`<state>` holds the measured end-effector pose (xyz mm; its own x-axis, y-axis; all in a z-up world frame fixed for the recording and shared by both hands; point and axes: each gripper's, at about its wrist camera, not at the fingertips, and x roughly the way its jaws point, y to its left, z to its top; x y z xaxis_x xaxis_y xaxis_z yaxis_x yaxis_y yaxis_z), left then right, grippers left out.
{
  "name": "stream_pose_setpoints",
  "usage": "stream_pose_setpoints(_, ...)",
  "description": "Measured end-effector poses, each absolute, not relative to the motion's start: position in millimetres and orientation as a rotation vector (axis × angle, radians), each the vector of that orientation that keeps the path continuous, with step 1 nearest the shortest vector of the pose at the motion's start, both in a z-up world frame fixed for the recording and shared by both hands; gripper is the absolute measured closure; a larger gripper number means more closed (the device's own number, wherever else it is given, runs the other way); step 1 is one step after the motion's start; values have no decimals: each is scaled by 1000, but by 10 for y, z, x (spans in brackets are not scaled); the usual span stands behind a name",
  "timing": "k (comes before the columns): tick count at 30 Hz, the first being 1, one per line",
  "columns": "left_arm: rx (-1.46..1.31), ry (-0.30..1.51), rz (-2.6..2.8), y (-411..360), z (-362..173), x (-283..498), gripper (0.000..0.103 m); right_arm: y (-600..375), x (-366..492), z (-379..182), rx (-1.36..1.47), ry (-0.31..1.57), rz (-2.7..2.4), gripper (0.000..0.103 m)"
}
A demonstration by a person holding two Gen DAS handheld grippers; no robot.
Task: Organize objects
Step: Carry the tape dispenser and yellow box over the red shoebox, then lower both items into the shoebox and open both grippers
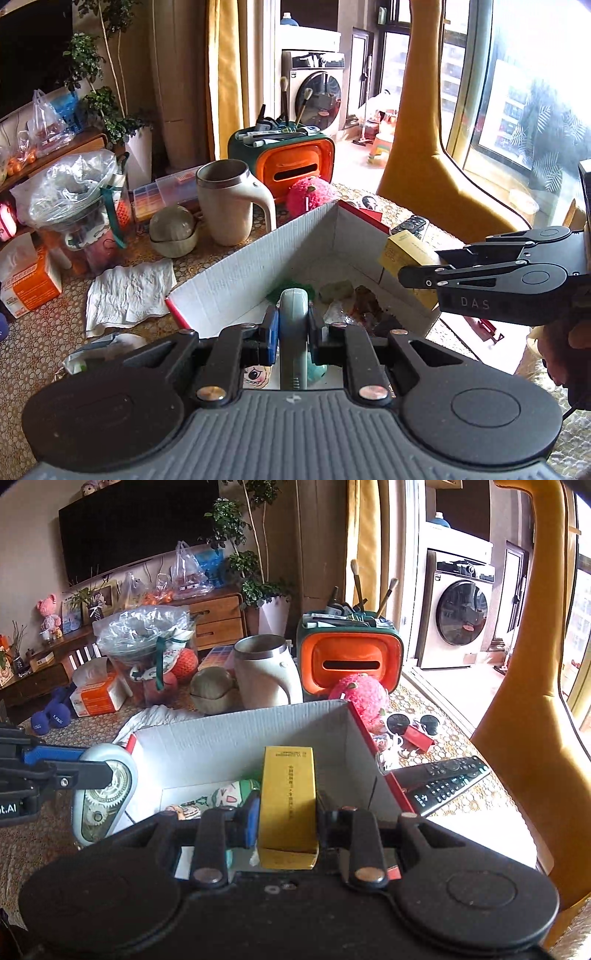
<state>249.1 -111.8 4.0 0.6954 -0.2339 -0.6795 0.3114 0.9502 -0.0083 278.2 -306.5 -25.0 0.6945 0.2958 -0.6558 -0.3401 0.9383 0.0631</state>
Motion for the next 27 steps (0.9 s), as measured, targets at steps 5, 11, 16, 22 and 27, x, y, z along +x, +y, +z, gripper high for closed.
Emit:
stream_pose_setpoints(5, 128, 794, -299, -1282, -177, 2696, 88, -3073, 2894, -401, -74, 744, 362, 75)
stream_pose_setpoints(11, 136, 873, -271, -1364, -490, 2963, 88, -3036, 3048, -622, -76, 784, 383, 75)
stream_pose_setpoints(16, 137, 934, -246, -1395, -716, 3131, 88, -3013, 3154, -803, -67, 813, 399, 75)
stream_pose_setpoints(22, 155, 981, -235, -1435, -898, 3240, 88, -2935, 3198, -935, -108, 829, 408, 75)
stream_pose_setpoints(27, 173, 1006, -235, -1474, -980, 3266, 88, -2906, 3226, -1017, -127, 857, 415, 74)
